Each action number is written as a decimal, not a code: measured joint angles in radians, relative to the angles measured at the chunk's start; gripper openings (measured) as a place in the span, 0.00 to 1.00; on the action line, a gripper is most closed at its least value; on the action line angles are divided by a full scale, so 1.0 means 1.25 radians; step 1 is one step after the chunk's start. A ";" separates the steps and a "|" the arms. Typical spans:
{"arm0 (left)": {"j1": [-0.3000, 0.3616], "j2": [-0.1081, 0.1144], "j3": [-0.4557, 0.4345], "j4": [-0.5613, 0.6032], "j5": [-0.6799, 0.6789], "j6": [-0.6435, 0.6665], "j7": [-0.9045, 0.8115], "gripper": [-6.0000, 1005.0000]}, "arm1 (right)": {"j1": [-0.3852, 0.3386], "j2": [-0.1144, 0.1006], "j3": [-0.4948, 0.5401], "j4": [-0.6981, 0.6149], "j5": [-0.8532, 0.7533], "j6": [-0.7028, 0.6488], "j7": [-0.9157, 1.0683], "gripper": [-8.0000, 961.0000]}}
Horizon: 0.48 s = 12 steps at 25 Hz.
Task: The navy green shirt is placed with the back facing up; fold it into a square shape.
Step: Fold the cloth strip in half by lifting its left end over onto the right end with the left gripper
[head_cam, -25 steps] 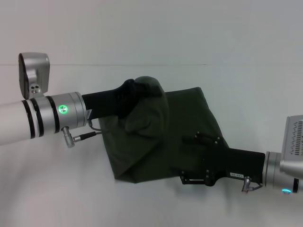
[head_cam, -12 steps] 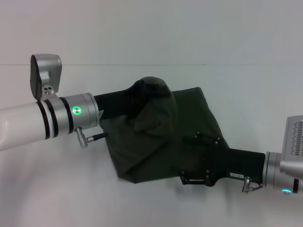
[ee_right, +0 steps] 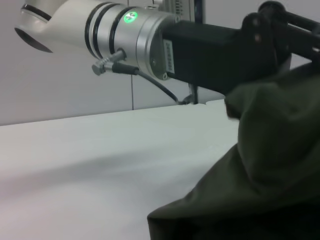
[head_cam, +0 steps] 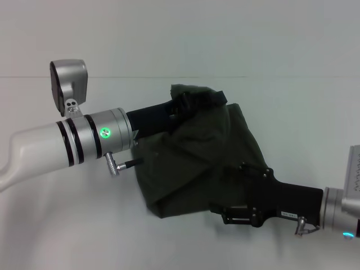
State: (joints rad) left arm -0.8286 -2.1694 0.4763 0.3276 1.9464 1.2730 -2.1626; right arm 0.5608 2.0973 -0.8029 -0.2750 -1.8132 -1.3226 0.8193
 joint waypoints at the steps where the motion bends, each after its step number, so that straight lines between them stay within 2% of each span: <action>1: 0.000 0.000 0.000 -0.002 -0.001 0.000 0.005 0.29 | -0.005 -0.001 0.000 -0.001 0.002 0.000 0.000 0.96; 4: -0.001 -0.001 0.000 -0.006 -0.002 -0.006 0.015 0.42 | -0.018 -0.002 0.000 -0.003 0.005 -0.003 0.000 0.96; 12: 0.006 0.005 -0.004 0.011 -0.027 0.026 0.020 0.62 | -0.044 -0.004 0.001 -0.003 0.006 -0.006 0.004 0.96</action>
State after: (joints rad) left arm -0.8214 -2.1631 0.4708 0.3416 1.9123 1.3052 -2.1377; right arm 0.5061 2.0917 -0.8022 -0.2794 -1.8058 -1.3296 0.8240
